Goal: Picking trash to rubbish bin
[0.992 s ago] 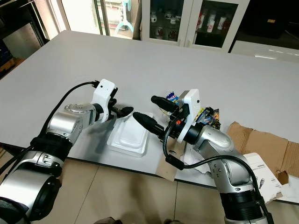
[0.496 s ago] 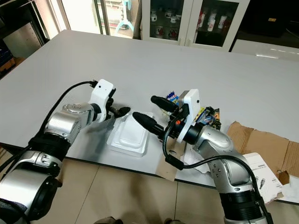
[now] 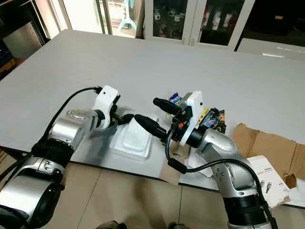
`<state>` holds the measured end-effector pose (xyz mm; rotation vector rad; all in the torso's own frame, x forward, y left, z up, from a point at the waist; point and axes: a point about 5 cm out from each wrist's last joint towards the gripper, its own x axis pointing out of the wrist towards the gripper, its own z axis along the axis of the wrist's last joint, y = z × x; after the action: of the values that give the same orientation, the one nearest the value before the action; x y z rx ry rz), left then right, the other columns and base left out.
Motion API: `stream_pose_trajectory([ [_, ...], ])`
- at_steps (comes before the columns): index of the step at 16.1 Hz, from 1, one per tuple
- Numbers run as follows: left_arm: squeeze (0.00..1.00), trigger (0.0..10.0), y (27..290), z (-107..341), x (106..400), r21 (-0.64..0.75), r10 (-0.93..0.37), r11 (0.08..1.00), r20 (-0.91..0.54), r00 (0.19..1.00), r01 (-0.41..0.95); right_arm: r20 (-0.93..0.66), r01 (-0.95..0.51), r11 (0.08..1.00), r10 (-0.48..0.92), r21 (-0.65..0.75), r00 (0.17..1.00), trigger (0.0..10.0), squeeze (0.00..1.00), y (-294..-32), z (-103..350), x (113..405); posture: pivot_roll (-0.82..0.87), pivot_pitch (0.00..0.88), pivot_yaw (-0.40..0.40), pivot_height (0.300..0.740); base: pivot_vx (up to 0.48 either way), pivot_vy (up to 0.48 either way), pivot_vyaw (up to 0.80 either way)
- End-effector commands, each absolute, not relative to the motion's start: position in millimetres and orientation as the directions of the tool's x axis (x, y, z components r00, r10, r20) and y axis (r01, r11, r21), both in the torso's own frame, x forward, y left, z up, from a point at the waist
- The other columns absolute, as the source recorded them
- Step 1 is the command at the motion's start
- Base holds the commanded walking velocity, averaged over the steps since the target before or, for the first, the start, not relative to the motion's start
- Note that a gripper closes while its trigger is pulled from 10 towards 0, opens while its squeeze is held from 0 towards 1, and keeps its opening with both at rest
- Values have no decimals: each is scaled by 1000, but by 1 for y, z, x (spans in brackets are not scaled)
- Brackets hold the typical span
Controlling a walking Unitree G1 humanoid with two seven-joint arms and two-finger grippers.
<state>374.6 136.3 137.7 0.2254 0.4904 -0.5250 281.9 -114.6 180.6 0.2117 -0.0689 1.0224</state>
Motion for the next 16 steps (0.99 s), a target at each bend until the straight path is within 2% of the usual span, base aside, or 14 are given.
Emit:
stream_pose_trajectory([
  [1, 0, 10000, 133, 138, 374, 92, -432, 834, -506, 747, 544, 158, -853, 503, 839, 137, 520, 10000, 0, -113, 182, 280, -46, 75, 5, 740, 0, 0, 0],
  [6, 0, 10000, 134, 134, 372, 113, -417, 828, -531, 738, 549, 156, -850, 507, 837, 140, 525, 10000, 0, -113, 181, 280, -43, 76, 5, 740, 0, 0, 0],
  [7, 0, 8745, 134, 133, 371, 119, -410, 829, -535, 738, 547, 157, -849, 509, 836, 140, 527, 10000, 0, -114, 181, 281, -44, 75, 6, 740, 0, 0, 0],
  [9, 0, 8980, 135, 133, 372, 134, -400, 828, -539, 741, 544, 158, -848, 511, 834, 138, 528, 10000, 0, -114, 182, 281, -43, 72, 5, 740, 0, 0, 0],
  [11, 0, 5294, 136, 132, 372, 157, -386, 824, -548, 742, 544, 158, -848, 511, 834, 138, 528, 10000, 0, -114, 182, 282, -42, 70, 6, 740, 0, 0, 0],
  [12, 0, 1490, 137, 131, 371, 164, -379, 823, -554, 741, 544, 159, -849, 510, 835, 138, 527, 10000, 0, -114, 182, 282, -42, 71, 6, 740, 0, 0, 0],
  [13, 0, 0, 138, 130, 371, 173, -374, 821, -558, 741, 545, 159, -849, 510, 835, 138, 527, 10000, 0, -114, 182, 282, -42, 71, 5, 740, 0, 0, 0],
  [16, 0, 0, 138, 130, 371, 175, -375, 819, -557, 741, 546, 158, -848, 512, 834, 139, 529, 10000, 0, -114, 182, 282, -42, 70, 5, 740, 0, 0, 0],
])
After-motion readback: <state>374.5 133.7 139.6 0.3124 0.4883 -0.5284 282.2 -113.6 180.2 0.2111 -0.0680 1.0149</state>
